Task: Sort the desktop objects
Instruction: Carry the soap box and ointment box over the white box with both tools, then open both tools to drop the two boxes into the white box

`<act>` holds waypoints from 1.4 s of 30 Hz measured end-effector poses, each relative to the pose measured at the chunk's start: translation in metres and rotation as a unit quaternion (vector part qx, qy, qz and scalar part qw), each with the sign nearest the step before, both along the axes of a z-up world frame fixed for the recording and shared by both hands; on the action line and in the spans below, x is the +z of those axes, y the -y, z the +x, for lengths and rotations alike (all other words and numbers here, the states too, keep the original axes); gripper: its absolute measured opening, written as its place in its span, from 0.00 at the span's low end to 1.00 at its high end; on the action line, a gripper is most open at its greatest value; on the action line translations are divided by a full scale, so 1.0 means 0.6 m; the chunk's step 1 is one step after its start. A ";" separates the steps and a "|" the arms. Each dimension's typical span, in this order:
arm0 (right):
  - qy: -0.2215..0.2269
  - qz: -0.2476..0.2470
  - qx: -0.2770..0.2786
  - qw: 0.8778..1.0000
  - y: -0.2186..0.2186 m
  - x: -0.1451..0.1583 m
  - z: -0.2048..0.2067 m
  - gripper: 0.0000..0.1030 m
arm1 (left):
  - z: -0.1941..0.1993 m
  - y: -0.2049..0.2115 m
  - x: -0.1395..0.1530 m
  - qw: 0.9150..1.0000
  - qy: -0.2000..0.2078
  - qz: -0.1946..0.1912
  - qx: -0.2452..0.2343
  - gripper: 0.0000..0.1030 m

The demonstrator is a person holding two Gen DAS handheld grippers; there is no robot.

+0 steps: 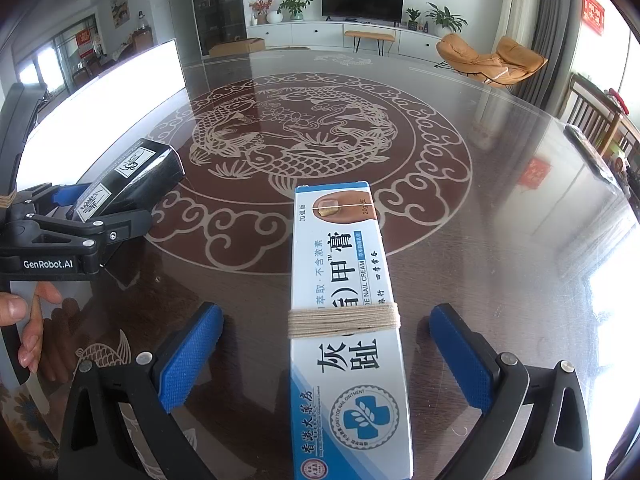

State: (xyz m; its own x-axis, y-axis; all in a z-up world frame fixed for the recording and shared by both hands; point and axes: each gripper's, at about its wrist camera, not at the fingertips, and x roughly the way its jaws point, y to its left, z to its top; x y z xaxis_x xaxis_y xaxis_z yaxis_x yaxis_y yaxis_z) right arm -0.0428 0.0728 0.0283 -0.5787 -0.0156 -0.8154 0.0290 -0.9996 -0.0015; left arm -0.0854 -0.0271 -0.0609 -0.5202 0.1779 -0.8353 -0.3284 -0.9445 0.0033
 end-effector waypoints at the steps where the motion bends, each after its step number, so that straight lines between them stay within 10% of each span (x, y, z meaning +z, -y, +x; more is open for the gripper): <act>1: 0.000 -0.002 0.000 1.000 -0.001 0.000 0.001 1.00 | -0.004 -0.001 0.001 1.000 0.012 -0.006 -0.014 1.00; 9: 0.109 -0.069 0.028 0.991 -0.034 0.020 -0.055 0.85 | -0.019 -0.017 0.020 0.995 0.062 -0.021 -0.074 1.00; 11: 0.144 -0.053 0.040 0.987 -0.034 0.023 -0.073 0.73 | -0.012 -0.032 0.020 0.994 0.040 -0.051 -0.091 0.65; 13: 0.155 -0.036 0.052 0.986 -0.034 0.029 -0.083 0.43 | -0.011 -0.032 0.027 0.995 0.033 -0.035 -0.092 0.56; 22: 0.107 -0.042 0.062 0.991 -0.016 0.151 -0.081 0.43 | 0.058 0.058 0.131 0.993 -0.015 0.099 -0.055 0.56; 32: 0.008 -0.120 0.216 0.969 0.321 0.340 -0.175 0.43 | 0.083 0.350 0.312 0.987 -0.117 0.085 0.076 0.56; 37: -0.033 -0.134 0.307 0.942 0.536 0.356 -0.192 0.43 | 0.059 0.500 0.265 0.978 -0.078 0.057 0.186 0.56; 42: -0.043 -0.067 0.337 0.938 0.675 0.270 -0.220 0.43 | 0.032 0.554 0.173 0.972 -0.009 0.057 0.227 0.56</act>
State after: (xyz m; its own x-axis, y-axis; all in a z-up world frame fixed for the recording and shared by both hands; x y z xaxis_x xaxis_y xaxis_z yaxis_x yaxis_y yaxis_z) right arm -0.1749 -0.3321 0.1900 -0.4631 -0.5010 -0.7311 0.6603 -0.7453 0.0924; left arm -0.0661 -0.3595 0.0428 -0.5807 0.0170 -0.8140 0.1217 -0.9867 -0.1074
